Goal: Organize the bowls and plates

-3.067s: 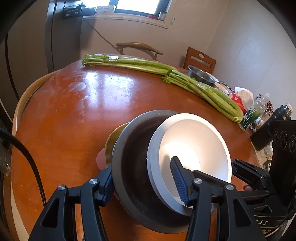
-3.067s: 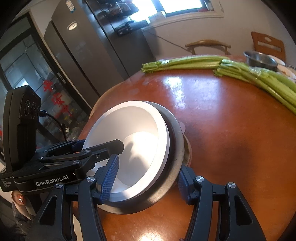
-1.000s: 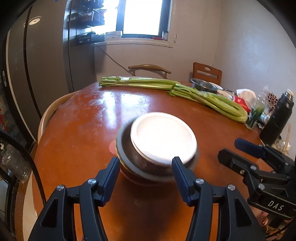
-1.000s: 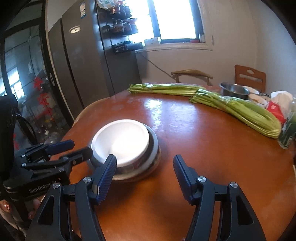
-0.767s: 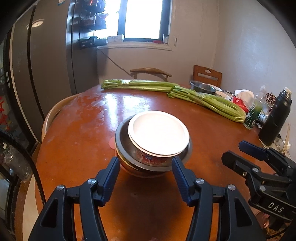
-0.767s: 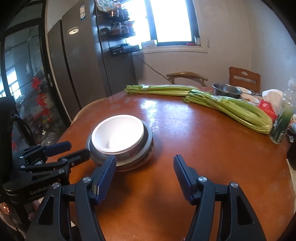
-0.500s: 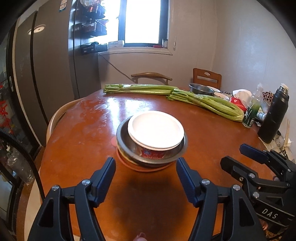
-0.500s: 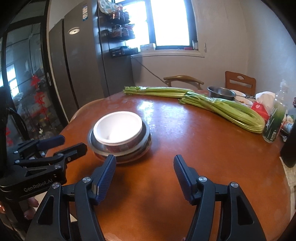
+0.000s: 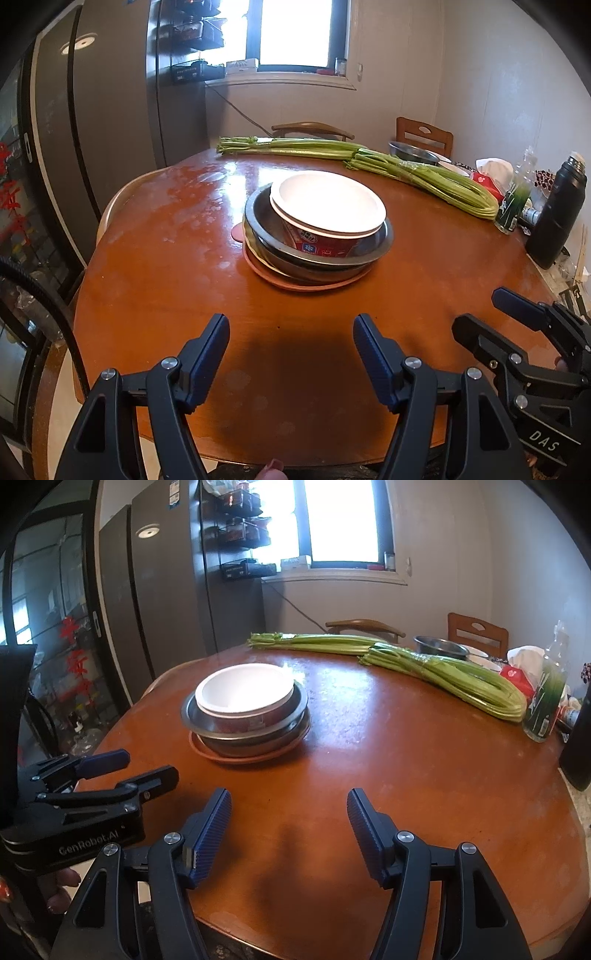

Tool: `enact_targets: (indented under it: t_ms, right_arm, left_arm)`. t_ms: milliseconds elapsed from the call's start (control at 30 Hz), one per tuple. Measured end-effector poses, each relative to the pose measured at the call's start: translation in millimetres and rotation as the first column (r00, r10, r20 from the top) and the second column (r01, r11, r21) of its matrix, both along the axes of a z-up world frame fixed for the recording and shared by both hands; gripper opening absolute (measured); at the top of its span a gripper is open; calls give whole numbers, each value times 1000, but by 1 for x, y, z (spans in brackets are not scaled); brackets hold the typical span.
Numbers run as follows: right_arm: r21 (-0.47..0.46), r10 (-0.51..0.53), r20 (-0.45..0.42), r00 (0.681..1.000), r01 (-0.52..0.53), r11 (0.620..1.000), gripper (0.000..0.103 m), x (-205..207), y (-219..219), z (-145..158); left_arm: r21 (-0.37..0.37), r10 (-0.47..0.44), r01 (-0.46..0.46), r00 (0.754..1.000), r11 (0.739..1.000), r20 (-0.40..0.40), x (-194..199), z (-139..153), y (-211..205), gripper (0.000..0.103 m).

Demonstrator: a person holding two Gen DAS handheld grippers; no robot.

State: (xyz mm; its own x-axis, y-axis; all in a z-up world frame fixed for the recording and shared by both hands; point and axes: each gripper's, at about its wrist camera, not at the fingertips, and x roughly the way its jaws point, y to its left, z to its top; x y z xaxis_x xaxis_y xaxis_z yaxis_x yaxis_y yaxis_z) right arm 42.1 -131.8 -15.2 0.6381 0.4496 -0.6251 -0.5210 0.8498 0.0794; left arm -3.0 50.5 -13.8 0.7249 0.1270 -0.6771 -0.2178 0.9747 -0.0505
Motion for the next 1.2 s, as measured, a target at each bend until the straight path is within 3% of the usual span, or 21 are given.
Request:
enact_targets:
  t_ms: [1200]
  right_arm:
    - [7, -5, -50, 999, 5, 1000, 67, 2, 4, -9]
  left_arm:
    - [6, -11, 11, 1000, 1000, -13, 3, -3, -1, 69]
